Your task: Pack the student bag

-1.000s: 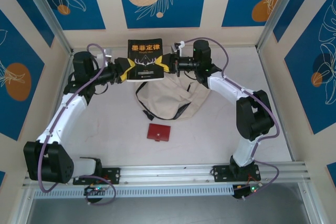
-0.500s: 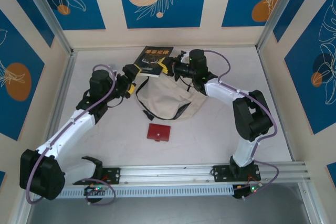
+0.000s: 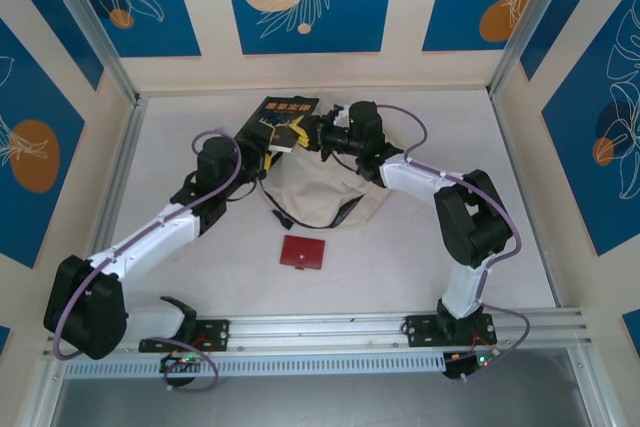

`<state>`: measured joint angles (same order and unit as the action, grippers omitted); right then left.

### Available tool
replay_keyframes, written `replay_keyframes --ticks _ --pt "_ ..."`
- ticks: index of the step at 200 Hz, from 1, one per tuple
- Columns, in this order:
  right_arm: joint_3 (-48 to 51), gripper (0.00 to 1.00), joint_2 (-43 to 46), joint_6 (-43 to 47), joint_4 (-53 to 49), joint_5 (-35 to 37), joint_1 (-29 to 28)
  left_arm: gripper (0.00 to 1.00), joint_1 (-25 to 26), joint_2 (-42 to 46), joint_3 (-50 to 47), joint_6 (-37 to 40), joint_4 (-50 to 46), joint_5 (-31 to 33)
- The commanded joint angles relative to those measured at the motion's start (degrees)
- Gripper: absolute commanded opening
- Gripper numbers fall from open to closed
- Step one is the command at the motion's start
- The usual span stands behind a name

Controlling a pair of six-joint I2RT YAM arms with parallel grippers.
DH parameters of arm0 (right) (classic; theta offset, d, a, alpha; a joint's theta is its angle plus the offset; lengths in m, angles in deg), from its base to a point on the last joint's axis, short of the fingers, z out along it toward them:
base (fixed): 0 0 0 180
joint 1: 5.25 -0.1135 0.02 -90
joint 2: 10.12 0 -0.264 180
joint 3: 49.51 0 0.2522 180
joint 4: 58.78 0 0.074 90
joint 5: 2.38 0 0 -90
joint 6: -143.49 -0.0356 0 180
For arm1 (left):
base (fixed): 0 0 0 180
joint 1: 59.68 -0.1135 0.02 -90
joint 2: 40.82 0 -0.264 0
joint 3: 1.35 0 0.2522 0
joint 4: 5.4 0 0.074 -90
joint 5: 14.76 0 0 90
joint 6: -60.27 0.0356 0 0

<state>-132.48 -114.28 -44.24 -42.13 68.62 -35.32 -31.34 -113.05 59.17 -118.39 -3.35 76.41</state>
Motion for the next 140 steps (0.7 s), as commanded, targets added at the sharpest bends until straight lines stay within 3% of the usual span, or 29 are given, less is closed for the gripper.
replay_keyframes --ticks 1,41,62,78,107,140 --pt "0.0 0.0 0.7 0.2 4.3 1.2 -0.4 0.61 1.6 1.3 -1.3 -3.4 -0.4 7.2" --pt "0.0 0.0 1.1 2.0 2.3 1.3 -0.8 0.32 1.9 1.3 -2.8 -5.5 -0.2 8.2" --pt "0.5 0.0 1.5 3.8 1.2 1.2 -1.0 0.21 1.8 1.3 -2.7 -5.5 -0.8 8.7" --pt "0.6 0.0 1.6 4.8 0.4 0.7 -1.2 0.22 1.8 1.1 -2.7 -5.3 -0.5 8.4" --pt "1.2 0.0 1.6 4.8 1.2 -0.1 -1.9 0.36 1.9 0.0 -2.4 -5.2 1.1 7.6" --pt "1.9 0.01 2.2 4.8 1.5 -0.9 -2.4 0.3 1.8 -1.0 -2.3 -5.2 1.9 7.6"
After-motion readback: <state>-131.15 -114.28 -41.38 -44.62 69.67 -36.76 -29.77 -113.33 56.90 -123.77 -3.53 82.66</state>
